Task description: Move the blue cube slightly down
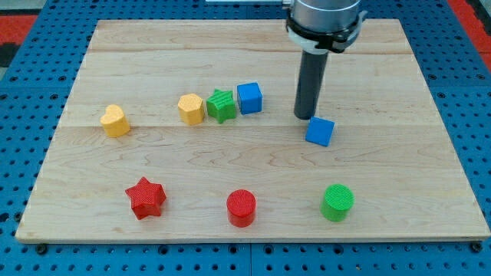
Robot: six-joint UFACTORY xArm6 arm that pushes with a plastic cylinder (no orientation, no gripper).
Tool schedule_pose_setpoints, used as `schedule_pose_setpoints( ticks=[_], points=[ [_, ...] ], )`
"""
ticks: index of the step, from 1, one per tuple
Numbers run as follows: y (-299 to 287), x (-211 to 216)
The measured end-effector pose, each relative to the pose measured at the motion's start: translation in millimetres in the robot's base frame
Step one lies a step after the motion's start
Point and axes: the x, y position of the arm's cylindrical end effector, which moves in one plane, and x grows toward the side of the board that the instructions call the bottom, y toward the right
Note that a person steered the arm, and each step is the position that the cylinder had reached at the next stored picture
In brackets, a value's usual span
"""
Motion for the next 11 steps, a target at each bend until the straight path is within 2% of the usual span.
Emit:
schedule_pose_setpoints(
  ticks=[1,4,6,7,8,10,11],
  points=[
    [23,23],
    [6,15],
    [-13,-81],
    [-105,-82],
    [-149,-73],
    [-42,-43],
    [-32,-58]
  ],
)
